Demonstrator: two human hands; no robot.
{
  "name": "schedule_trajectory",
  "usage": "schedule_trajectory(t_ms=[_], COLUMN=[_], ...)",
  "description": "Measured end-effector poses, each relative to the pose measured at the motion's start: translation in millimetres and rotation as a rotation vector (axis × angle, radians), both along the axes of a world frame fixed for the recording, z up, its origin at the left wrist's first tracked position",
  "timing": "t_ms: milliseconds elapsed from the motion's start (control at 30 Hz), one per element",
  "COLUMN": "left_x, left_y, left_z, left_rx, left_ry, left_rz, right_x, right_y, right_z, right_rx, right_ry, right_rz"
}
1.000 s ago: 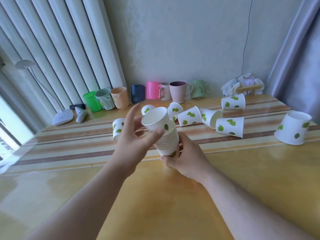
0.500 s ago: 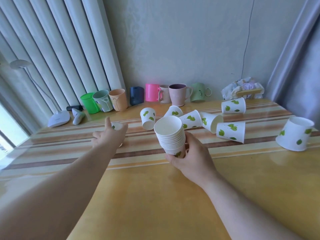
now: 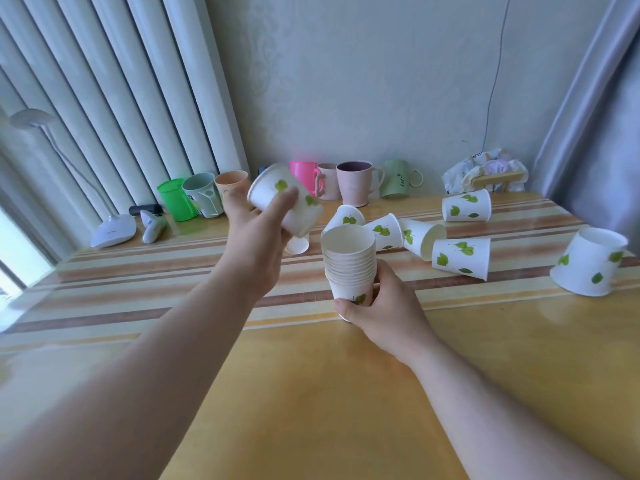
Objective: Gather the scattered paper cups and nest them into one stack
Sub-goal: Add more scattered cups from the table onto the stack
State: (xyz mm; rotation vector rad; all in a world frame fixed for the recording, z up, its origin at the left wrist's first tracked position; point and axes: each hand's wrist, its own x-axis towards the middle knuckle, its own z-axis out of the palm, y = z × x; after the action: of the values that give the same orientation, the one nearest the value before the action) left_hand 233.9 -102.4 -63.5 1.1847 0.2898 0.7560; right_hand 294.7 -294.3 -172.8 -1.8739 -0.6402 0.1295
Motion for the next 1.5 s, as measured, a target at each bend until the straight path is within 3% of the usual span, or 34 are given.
schedule_trajectory(t_ms=[67, 167, 300, 633, 733, 1000, 1067, 1167, 1233, 1300, 1367, 1500], left_x=[1.0, -0.6, -8.5, -29.1, -30.4, -24.5, -23.4, -22.9, -24.2, -25.3, -26.6, -29.3], left_y=[-17.6, -34.0, -41.9, -48.6, -49.3, -46.8, -50.1, -52.6, -53.7, -54.5, -54.9, -54.9], left_z=[14.5, 10.3, -14.5, -58.1, -80.0, -102.2, -102.9, -104.7, -102.9, -100.5, -98.2, -96.9], left_rx=[0.067, 0.367, 0.575, 0.437, 0.482, 0.612, 0.669, 0.695, 0.678, 0.674, 0.686, 0.771], left_ry=[-0.042, 0.071, 0.179, 0.244, 0.320, 0.387, 0.369, 0.358, 0.365, 0.368, 0.375, 0.436], left_rz=[-0.078, -0.145, -0.133, -0.209, -0.280, -0.149, -0.127, -0.111, -0.128, -0.146, -0.159, -0.183], right_x=[-0.4, -0.6, -0.9, -3.7, -3.1, 4.2, 12.0, 34.9, 56.7, 77.5, 91.3, 87.3], right_y=[-0.5, -1.3, -1.2, -1.5, -1.3, -21.4, -30.0, -45.3, -61.2, -80.7, -99.8, -115.2], right_z=[0.8, 1.2, 1.9, 5.4, 4.8, 16.9, 22.0, 33.2, 39.4, 39.2, 32.1, 19.3], right_rx=[0.009, 0.013, 0.012, -0.001, -0.015, -0.167, -0.089, 0.207, 0.201, -0.023, -0.262, -0.286], right_ry=[0.004, 0.009, 0.023, 0.042, 0.023, 0.035, 0.010, -0.058, -0.135, -0.081, -0.012, 0.044], right_rz=[0.003, -0.003, 0.005, -0.031, -0.019, 0.218, 0.076, -0.442, -0.665, -0.701, -0.605, -0.454])
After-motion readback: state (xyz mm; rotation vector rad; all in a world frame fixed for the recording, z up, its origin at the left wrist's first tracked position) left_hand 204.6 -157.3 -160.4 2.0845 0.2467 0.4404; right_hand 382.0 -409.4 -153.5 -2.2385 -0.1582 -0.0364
